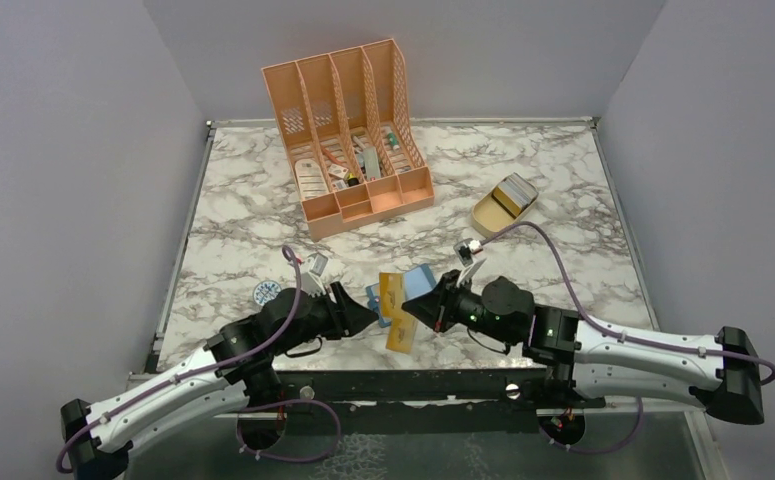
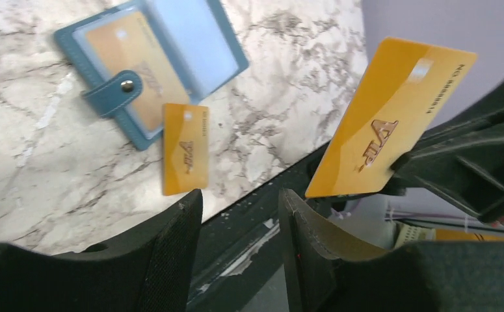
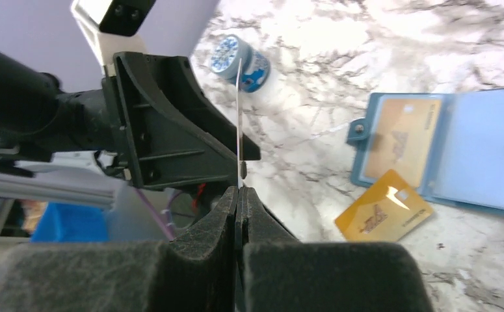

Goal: Put the credit cards into the card holder
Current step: Insert the credit card into the card holder.

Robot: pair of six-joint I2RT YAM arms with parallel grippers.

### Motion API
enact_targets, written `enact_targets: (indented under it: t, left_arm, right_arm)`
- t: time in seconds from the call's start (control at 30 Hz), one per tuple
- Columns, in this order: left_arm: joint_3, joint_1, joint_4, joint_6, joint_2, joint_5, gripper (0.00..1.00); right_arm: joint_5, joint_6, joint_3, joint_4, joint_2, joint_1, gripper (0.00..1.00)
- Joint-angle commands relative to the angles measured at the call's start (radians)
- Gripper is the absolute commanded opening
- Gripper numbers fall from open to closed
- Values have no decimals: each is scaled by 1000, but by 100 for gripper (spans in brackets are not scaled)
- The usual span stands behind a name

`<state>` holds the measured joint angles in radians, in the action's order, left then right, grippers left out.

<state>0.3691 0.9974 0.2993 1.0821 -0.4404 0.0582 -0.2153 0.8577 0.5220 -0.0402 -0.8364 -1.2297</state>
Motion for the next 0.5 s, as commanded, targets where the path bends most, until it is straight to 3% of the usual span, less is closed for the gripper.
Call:
enact_targets:
  t: [0.0,0.17,0.33,0.47]
  left_arm:
    - [19,4,65,-2,-55,109,49]
    - [30,4,53,-39,-169,126,49]
    - [51,4,26,-106,-247,58,50]
    - [21,5,-44,-117,-279,-21,52]
  right_arm:
    - [-104,-110,77,147,-78,-3,1]
    - [-93,-170,139,182,-153,63,1]
    - [125,-200,139,155,-206,262,1]
    - [198,-163,101,128,-222,279,1]
